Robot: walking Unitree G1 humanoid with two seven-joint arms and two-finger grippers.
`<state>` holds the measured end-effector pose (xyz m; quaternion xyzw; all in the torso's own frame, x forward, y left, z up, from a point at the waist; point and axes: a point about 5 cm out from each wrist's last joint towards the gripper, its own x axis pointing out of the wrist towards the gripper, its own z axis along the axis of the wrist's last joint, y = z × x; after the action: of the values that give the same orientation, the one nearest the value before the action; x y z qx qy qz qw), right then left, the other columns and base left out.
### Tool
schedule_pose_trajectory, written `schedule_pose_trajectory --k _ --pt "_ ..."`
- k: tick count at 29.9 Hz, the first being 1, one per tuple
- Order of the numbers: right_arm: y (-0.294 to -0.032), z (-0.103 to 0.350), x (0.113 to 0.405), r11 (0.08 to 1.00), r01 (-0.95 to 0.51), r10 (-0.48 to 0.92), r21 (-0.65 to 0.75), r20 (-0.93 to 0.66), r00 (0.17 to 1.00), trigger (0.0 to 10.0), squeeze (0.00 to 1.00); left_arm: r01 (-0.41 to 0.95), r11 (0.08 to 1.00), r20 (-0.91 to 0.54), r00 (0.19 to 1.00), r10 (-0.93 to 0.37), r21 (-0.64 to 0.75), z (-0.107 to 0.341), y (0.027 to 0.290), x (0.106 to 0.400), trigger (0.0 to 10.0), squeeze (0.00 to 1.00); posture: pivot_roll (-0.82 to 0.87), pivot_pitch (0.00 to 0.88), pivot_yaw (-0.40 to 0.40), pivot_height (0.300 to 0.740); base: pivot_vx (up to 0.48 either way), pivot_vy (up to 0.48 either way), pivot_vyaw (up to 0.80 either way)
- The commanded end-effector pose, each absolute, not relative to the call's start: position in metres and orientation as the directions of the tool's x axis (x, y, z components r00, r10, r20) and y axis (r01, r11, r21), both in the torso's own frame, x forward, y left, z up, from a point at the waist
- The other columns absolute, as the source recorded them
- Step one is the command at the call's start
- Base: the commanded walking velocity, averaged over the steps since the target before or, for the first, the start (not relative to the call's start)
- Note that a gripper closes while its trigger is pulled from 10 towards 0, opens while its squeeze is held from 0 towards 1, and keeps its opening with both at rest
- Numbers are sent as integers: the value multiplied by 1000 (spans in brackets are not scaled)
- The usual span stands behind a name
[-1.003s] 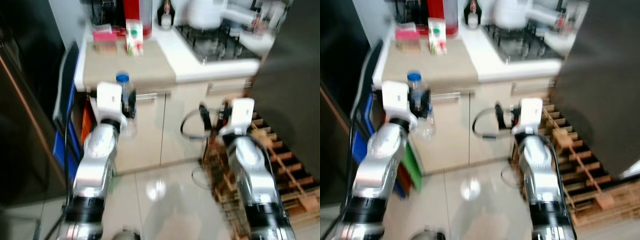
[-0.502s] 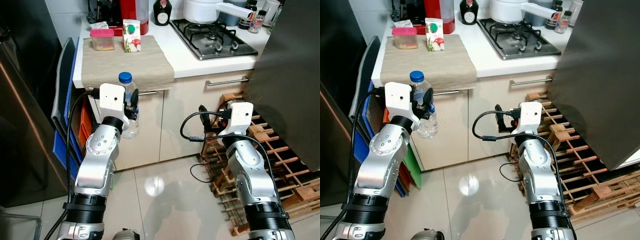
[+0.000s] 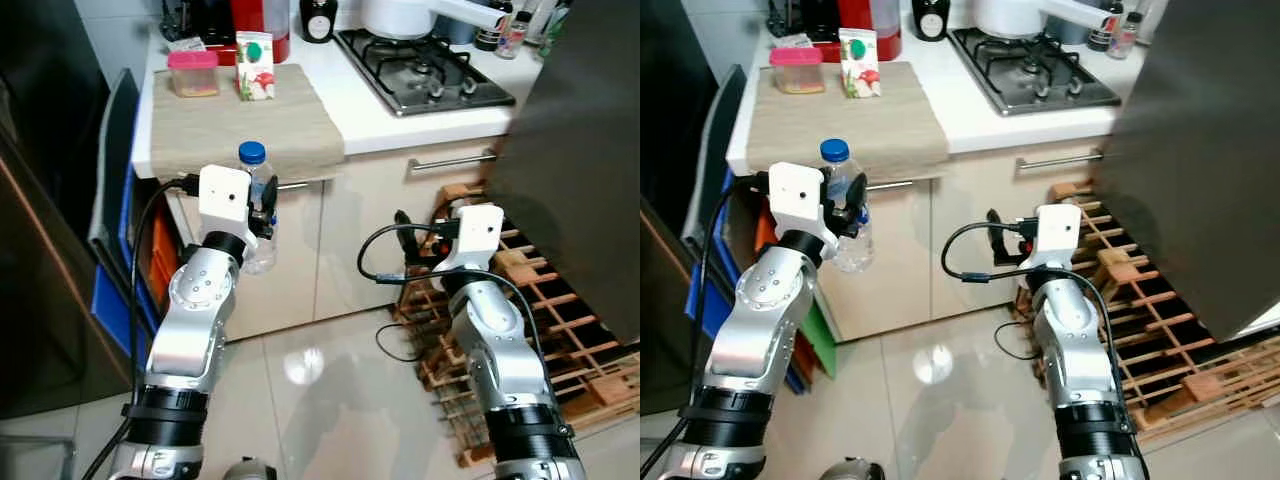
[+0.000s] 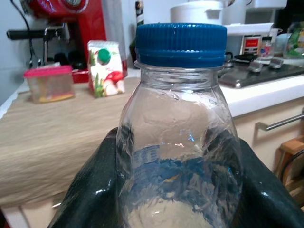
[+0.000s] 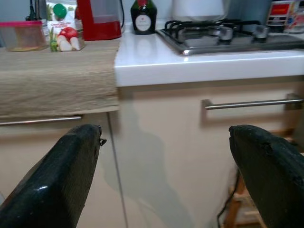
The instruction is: Restocking fridge
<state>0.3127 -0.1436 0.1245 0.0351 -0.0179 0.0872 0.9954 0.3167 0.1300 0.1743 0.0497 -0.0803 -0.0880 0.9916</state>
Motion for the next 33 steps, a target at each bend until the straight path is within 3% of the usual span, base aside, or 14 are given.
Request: schedule_pose_trajectory --k 1,4,19,33 --pt "-150 124 312 987 -151 149 52 42 988 10000 0 213 973 193 955 -227 92 184 119 314 10000 0 15 0 18 740 0 -480 -688" --pt "-150 129 312 989 -147 144 33 81 986 10000 0 228 972 167 958 -234 57 182 116 315 10000 0 16 0 17 740 0 -480 -681" --pt "-154 127 310 989 -125 119 80 76 990 10000 0 248 968 163 955 -249 29 183 118 318 10000 0 12 0 11 740 0 0 -664" --pt "-156 128 309 989 -121 114 85 79 990 10000 0 278 960 168 945 -281 40 183 114 317 10000 0 5 0 13 740 0 -480 -629"
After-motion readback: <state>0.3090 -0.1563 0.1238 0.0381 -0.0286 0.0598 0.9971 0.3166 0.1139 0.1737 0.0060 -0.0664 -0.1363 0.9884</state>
